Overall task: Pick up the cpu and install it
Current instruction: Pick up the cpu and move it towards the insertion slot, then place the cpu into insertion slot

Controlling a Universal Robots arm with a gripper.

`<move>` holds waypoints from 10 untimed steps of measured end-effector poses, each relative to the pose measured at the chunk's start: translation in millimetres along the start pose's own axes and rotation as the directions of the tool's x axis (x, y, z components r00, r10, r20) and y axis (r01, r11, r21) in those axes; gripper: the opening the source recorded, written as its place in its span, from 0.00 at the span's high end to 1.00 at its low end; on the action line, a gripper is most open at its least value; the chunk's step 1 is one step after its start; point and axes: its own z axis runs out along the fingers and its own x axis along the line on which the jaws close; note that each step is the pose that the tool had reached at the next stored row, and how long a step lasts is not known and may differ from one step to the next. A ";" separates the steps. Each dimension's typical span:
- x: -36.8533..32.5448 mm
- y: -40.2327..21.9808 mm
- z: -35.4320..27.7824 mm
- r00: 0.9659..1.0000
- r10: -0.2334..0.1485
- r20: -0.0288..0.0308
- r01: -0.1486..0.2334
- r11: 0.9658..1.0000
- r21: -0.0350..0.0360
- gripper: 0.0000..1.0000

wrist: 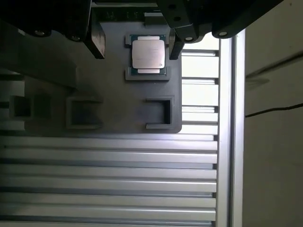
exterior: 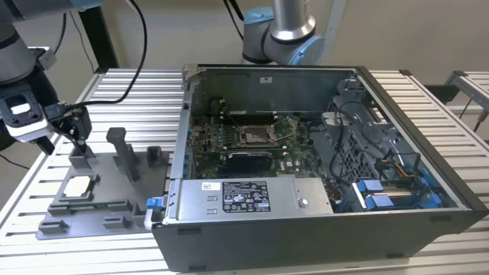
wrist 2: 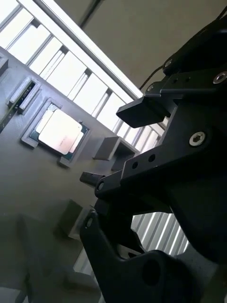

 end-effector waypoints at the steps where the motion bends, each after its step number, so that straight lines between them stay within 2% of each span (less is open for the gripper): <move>1: 0.1 -0.9 1.5 1.000 0.000 0.000 0.000 1.000 0.000 0.00; 10: 0.7 -6.4 13.8 1.000 -0.001 0.000 0.001 1.000 -0.001 0.00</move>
